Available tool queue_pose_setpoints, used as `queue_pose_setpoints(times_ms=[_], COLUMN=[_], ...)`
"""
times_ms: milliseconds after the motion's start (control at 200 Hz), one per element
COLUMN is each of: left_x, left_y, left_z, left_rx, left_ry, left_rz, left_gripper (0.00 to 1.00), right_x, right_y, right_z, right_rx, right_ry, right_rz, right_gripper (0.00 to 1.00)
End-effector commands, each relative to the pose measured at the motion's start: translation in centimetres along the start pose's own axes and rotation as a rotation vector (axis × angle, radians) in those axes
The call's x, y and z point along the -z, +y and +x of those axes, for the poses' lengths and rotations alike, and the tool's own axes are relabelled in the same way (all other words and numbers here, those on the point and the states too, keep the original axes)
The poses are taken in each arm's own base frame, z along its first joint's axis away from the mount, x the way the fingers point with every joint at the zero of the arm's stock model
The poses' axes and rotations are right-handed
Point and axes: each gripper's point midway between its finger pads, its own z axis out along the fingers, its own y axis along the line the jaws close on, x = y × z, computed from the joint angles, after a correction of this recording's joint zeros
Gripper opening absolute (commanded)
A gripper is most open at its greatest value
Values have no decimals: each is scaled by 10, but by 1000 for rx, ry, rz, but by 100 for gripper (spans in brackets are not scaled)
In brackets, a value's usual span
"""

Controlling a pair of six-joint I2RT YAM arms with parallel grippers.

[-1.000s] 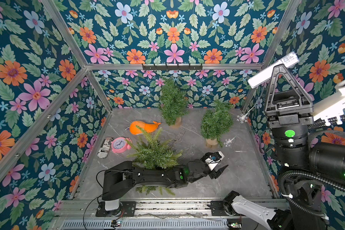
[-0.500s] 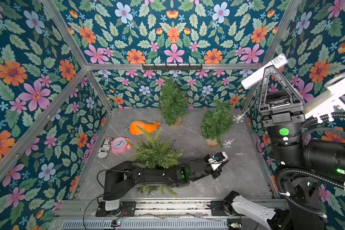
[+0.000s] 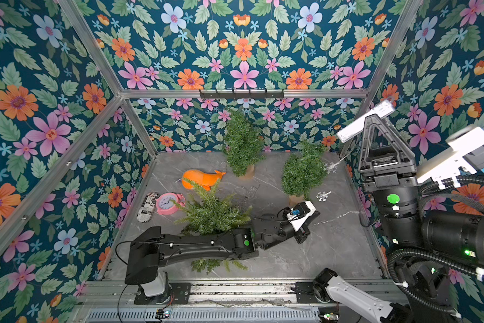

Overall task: Wrap string light around the christmas tree
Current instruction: Wrap the light string around the Christmas tree.

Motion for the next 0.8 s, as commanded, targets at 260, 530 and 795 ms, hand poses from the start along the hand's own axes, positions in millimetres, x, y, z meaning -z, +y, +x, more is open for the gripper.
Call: queue_pose_setpoints(times_ms=[260,530,795], left_x=[15,36,62], left_y=[11,21,38], left_z=[-67,-97,-137], left_rx=[-4,-26,-63], left_ry=[-16,-22,-39], left_rz=[-40,-66,-120], left_gripper=[0,0,0], right_x=[21,40,51], right_y=[-20,-41,-53], right_z=[3,16,33], right_rx=[89,133,164], right_ry=[-16,3,60], right_rz=[83,157,195], right_gripper=[39,39,39])
